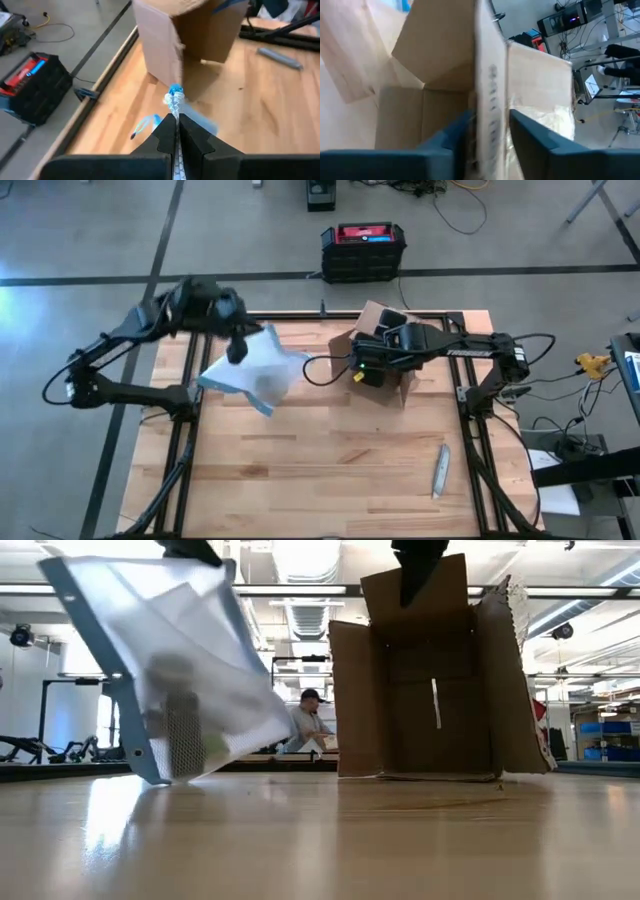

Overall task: Pack items into zip bag
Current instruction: Close the blue transparent zip bag

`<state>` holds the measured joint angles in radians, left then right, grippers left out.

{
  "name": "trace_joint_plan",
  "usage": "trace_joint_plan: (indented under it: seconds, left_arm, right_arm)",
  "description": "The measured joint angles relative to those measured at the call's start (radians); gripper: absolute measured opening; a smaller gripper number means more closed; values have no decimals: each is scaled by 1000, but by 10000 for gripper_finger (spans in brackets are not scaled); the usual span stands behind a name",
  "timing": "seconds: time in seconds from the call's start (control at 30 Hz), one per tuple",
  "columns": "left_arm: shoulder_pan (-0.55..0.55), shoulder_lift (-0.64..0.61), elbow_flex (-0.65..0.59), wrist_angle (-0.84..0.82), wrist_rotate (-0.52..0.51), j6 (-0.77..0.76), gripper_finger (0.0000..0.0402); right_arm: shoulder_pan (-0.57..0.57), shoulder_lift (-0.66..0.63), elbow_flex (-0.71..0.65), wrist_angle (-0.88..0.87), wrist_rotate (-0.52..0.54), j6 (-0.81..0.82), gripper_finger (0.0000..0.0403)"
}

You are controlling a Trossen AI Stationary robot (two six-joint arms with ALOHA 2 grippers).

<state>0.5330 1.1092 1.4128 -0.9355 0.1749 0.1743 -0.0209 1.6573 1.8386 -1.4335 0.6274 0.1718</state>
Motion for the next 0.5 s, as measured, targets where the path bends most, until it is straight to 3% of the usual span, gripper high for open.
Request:
trace_joint_plan:
  seconds: [0.1, 0.17, 0.37, 0.5]
  left_arm:
    - [99, 116, 125, -91, 93, 132, 0]
    - [133, 189, 206, -142, 127, 200, 0]
    - [150, 392, 501, -399, 107, 388, 0]
    - [134, 434, 594, -400, 164, 362, 0]
  right_arm:
    - [-10, 0, 26, 3, 0, 11, 37]
    - [-12, 0, 43, 1, 1, 14, 11]
    - [-12, 0, 71, -1, 0, 64, 3]
    - [-11, 0, 71, -7, -7, 79, 3]
